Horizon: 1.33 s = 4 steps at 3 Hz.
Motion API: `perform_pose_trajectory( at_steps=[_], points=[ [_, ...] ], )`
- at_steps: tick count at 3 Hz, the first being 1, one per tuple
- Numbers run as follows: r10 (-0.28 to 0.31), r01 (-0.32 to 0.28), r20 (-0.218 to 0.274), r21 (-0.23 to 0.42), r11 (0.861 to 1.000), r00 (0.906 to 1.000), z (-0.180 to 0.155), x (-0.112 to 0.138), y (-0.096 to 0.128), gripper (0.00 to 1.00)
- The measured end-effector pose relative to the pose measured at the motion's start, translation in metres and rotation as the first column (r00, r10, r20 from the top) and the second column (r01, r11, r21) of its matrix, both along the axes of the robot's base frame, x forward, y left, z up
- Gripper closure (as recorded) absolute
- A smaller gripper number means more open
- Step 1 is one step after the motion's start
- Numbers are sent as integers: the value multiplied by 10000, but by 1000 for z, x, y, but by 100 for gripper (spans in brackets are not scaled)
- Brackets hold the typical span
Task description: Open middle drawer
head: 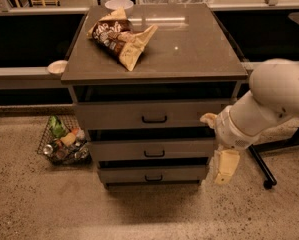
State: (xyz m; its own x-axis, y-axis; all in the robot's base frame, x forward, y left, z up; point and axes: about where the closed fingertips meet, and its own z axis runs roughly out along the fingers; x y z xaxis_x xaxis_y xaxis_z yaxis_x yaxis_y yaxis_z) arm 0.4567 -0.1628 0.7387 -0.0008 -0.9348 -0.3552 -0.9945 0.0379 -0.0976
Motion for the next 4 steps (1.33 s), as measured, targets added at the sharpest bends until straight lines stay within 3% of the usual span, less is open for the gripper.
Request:
perform_pose_trajectory(
  at_steps=[1,2,3,4],
  points=[
    [576,-581,554,73,9983,9968,-53,11,-8,0],
    [1141,-1166,635,381,9924,9914,-102,22,-9,0],
    [1468,-1467,77,1173,9822,9891,-170,35,-2,0],
    [1468,-1467,77,1173,9822,9891,-170,35,-2,0]
  ],
)
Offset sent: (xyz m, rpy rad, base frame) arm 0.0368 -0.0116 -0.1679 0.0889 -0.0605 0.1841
